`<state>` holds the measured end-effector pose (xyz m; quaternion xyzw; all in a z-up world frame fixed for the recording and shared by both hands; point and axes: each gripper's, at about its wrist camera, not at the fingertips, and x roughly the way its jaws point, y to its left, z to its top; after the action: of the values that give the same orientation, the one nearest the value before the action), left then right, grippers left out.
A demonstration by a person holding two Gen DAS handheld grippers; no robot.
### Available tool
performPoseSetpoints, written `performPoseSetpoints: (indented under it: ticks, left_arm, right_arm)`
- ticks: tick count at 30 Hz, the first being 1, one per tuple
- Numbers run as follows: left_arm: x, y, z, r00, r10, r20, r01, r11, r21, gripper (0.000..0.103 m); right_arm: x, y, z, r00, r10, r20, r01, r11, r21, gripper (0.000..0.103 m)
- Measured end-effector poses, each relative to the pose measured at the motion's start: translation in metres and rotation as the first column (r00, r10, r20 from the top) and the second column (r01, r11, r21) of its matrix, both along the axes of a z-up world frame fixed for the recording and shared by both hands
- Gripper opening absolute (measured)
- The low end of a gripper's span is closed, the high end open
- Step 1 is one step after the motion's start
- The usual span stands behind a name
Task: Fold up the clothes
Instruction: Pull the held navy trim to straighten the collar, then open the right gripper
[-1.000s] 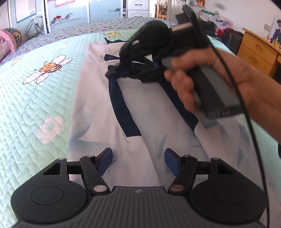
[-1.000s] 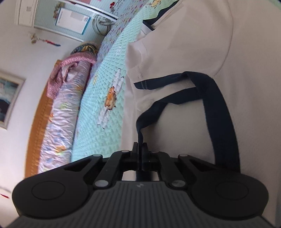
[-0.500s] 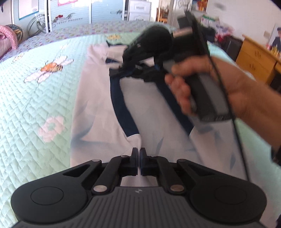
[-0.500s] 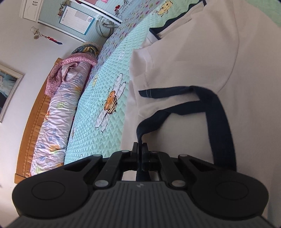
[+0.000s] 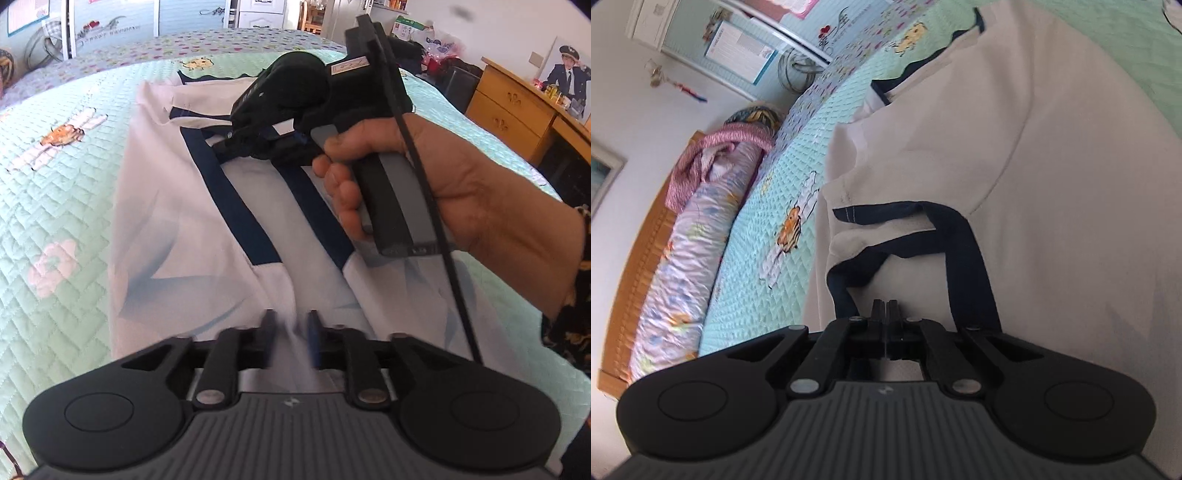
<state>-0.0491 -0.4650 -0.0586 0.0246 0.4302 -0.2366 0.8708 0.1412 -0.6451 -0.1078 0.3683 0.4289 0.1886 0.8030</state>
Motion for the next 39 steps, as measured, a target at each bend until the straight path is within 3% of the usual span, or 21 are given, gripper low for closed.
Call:
performPoseSetpoints:
  ticks: [1,3,5,8,14,18,23,28,30,31,36,39]
  left_arm:
    - [0.0,0.002,0.001,1.0,-0.005,-0.006,0.005,1.0,-0.01,0.045]
    - [-0.004,0.003,0.003,1.0,-0.011,-0.01,0.011,1.0,-0.021,0.056]
    - [-0.007,0.006,0.004,1.0,-0.01,-0.011,0.01,1.0,-0.019,0.058]
    - [-0.003,0.007,0.001,1.0,0.006,-0.024,-0.006,1.0,-0.029,0.058]
    - [-0.006,0.012,0.0,0.999,0.025,-0.029,-0.026,0.999,-0.032,0.058]
    - [-0.006,0.011,-0.001,1.0,0.011,-0.024,-0.011,1.0,-0.025,0.061]
    - [-0.007,0.013,-0.002,1.0,0.004,-0.028,-0.005,0.999,-0.033,0.064]
    - [-0.008,0.013,-0.004,1.0,-0.003,-0.022,0.002,0.999,-0.033,0.065]
    - [-0.008,0.013,-0.004,1.0,-0.008,-0.019,0.008,1.0,-0.027,0.065]
    - [-0.008,0.013,-0.004,1.0,-0.008,-0.02,0.008,1.0,-0.029,0.065]
    - [-0.008,0.016,-0.005,1.0,-0.008,-0.021,0.007,0.999,-0.041,0.065]
    - [-0.007,0.019,-0.005,1.0,-0.008,-0.029,0.007,0.999,-0.052,0.065]
  right_arm:
    - [0.0,-0.004,-0.001,1.0,-0.015,-0.009,0.016,0.999,0.028,0.003]
    - [0.0,-0.012,-0.001,0.998,-0.066,-0.016,0.067,0.995,0.076,0.006]
    - [0.001,-0.019,-0.002,0.994,-0.107,-0.028,0.11,0.986,0.127,0.017]
    - [0.008,-0.018,-0.007,0.99,-0.114,-0.078,0.128,0.968,0.214,0.025]
    - [0.014,0.002,0.015,0.997,-0.081,0.003,0.08,0.993,0.085,0.028]
    - [0.023,0.006,0.011,0.997,-0.065,-0.035,0.067,0.995,0.067,0.028]
    - [0.023,-0.001,0.004,0.971,-0.202,-0.13,0.214,0.973,0.081,0.026]
    - [0.033,0.014,0.006,0.974,-0.208,-0.084,0.21,0.978,0.016,0.026]
    - [0.037,0.021,0.008,0.98,-0.196,-0.045,0.194,0.98,-0.047,0.016]
    - [0.036,0.023,0.012,0.982,-0.19,-0.012,0.188,0.977,-0.097,0.003]
    - [0.034,0.037,0.028,0.981,-0.132,0.139,0.173,0.923,-0.343,0.003]
    - [0.041,0.03,0.019,0.993,-0.085,0.081,0.107,0.939,-0.328,0.002]
